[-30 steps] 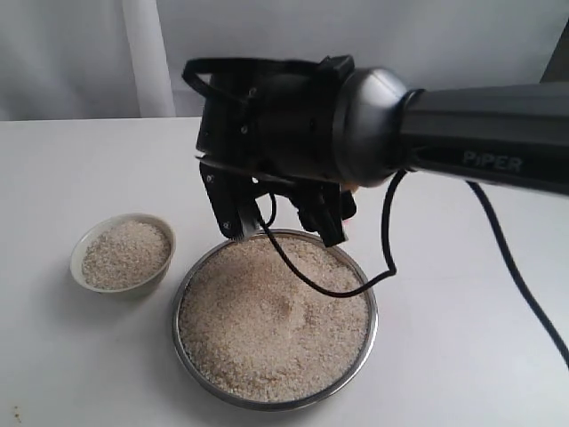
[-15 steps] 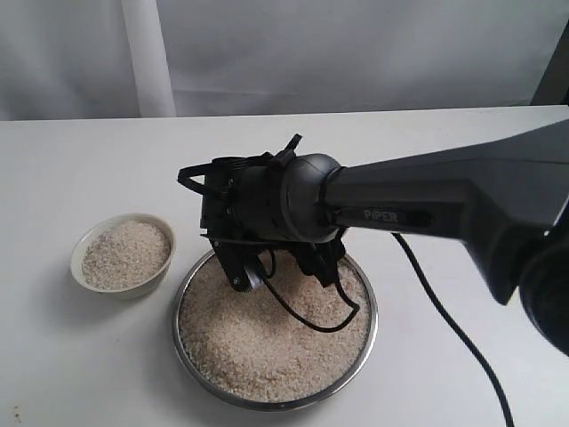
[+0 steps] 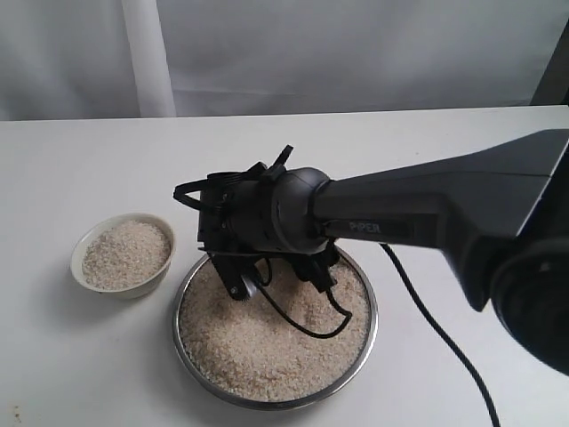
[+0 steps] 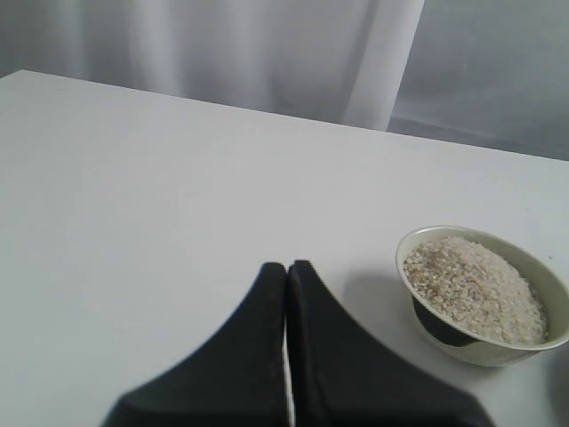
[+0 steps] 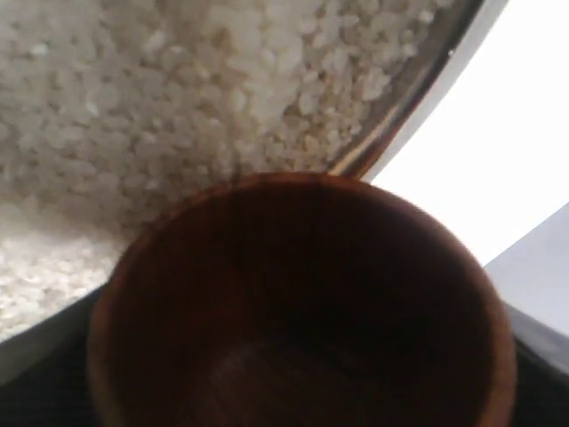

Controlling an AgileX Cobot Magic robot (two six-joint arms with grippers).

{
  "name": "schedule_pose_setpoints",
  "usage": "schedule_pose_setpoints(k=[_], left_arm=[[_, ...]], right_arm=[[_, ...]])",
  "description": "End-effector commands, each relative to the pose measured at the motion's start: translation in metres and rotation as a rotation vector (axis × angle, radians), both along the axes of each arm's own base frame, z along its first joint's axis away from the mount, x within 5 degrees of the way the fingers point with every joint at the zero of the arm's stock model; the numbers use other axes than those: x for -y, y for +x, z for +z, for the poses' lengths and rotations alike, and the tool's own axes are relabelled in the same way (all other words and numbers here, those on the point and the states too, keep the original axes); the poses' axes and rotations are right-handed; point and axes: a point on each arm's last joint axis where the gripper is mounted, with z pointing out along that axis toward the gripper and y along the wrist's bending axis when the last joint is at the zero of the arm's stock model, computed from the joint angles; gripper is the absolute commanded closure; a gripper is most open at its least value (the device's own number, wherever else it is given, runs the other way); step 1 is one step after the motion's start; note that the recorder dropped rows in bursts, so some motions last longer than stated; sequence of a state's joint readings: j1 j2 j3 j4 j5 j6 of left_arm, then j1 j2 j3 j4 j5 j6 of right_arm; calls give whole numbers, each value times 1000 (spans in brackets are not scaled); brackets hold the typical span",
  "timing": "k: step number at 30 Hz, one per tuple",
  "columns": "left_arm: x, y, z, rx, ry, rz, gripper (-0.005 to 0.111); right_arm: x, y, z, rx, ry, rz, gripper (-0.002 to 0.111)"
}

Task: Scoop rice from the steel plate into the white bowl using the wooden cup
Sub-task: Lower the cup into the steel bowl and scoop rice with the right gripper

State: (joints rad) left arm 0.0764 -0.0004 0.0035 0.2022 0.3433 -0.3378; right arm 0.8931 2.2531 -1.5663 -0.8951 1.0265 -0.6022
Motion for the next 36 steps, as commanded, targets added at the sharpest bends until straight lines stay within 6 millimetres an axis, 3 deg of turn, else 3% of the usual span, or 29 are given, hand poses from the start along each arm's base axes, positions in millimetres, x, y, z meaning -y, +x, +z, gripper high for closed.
schedule_pose_setpoints(k=[1, 11, 19, 27, 36], left_arm=[[1, 0, 2, 10, -7, -8, 107], [1, 0, 2, 10, -7, -8, 107], [1, 0, 2, 10, -7, -8, 107], [1, 0, 2, 10, -7, -8, 107], [1, 0, 2, 10, -7, -8, 107]], right_arm=[[-7, -8, -17, -55, 19, 6, 108], [-26, -27, -23, -84, 38, 80, 108], [-31, -34, -21, -100, 64, 80, 108], [-36, -41, -6, -117, 137, 63, 108], [-38, -47, -6, -171, 195, 14, 108]])
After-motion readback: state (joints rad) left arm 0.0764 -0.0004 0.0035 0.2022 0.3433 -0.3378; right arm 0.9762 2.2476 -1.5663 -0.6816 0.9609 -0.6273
